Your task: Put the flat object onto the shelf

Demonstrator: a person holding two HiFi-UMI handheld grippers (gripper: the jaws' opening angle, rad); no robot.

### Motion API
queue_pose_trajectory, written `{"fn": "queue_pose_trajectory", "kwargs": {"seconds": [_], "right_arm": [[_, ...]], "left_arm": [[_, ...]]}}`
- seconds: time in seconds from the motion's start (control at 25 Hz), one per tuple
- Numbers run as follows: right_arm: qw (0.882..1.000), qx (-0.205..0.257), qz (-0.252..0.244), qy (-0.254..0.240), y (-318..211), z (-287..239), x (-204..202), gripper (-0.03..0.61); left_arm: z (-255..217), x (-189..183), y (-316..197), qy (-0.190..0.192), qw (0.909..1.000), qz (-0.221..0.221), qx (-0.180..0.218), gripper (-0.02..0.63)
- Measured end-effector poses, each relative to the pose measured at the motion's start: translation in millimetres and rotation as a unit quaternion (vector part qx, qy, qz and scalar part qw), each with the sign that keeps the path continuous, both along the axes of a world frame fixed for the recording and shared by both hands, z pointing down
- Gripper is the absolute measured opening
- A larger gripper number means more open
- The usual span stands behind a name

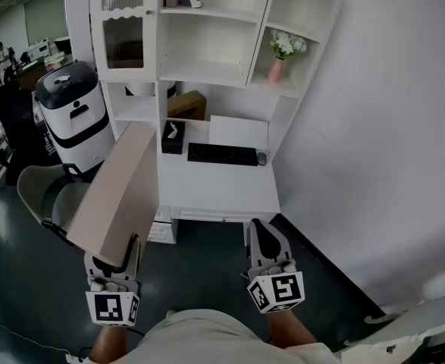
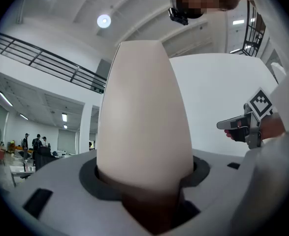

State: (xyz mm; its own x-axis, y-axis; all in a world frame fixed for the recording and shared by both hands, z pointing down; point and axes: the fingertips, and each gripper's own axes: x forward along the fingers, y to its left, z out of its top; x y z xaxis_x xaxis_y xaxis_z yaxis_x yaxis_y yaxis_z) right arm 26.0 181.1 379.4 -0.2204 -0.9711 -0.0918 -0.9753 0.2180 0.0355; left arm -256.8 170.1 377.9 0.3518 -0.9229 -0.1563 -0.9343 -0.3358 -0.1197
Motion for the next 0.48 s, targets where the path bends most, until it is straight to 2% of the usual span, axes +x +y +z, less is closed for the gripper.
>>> {"fn": "queue_pose_trajectory", "kwargs": {"seconds": [0.48], "right_arm": [[1.000, -0.003, -0.002, 0.004, -2.0, 2.7, 1.3, 0.003]], "left_arm": [[6.1, 1.0, -0.5, -0.002, 0.9999, -0.003, -0.011, 0.281]]}}
